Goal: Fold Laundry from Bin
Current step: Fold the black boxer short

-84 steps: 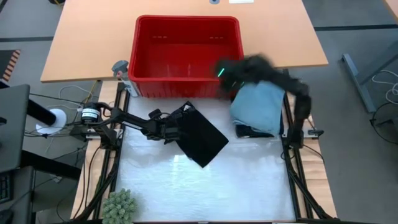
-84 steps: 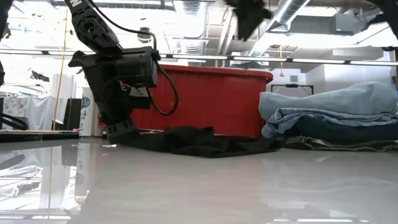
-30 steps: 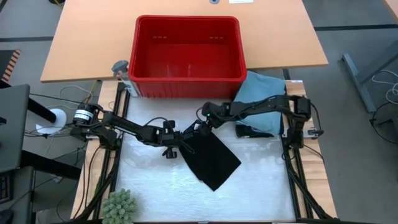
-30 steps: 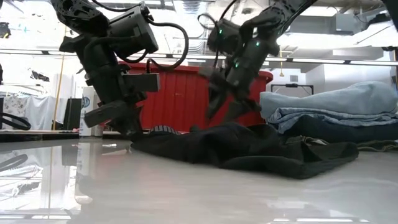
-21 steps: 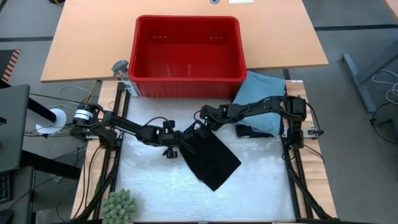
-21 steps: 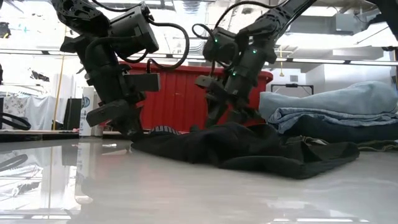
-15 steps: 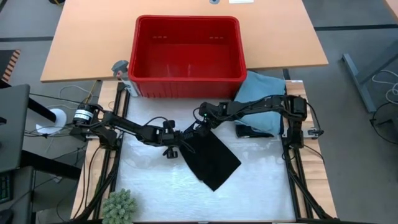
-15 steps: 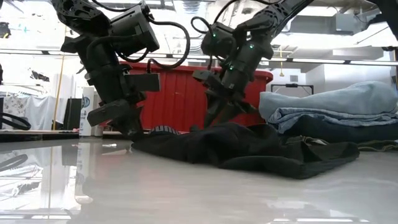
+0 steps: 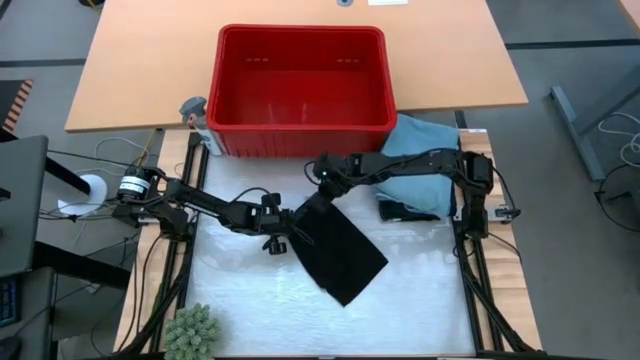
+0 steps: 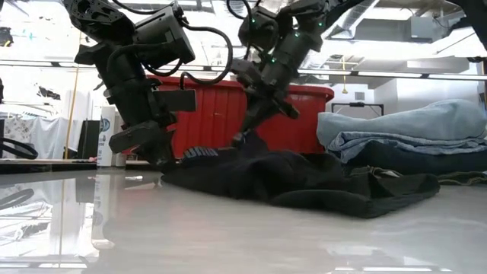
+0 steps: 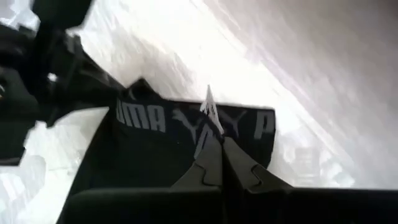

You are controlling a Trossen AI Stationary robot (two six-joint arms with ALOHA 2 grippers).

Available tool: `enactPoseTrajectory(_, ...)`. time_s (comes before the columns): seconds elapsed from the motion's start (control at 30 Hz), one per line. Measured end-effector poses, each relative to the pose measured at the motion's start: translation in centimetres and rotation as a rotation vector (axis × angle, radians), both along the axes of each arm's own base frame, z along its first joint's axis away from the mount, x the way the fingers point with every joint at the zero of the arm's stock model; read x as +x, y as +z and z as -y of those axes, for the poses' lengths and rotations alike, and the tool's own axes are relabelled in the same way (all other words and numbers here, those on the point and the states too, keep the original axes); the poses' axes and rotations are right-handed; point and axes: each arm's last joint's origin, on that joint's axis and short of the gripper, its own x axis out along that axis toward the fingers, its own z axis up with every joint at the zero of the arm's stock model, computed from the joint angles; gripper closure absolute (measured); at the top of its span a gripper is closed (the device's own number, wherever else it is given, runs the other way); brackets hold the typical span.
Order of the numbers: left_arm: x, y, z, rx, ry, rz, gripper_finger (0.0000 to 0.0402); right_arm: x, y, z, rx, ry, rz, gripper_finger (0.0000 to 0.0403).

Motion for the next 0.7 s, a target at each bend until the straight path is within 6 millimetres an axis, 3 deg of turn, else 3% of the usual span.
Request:
enactPoseTrajectory(0.13,0.0,0.0,0.0,0.000,0.000,0.000,0.0402,0.1,0.8,1.0,-0.033,0.000,0.018,0.0386)
enactPoseTrajectory(0.23,0.0,0.0,0.0,0.000,0.000,0.000,0.0401,0.0,0.2,2.1,-0.035,-0.030,-0.004,0.0386)
enactPoseTrajectory(0.7,0.1,0.0,0.0,0.004,-0.007,0.004,0.0401,3.2,-6.0,4.4,-0.049,-0.025,0.037,0.0368)
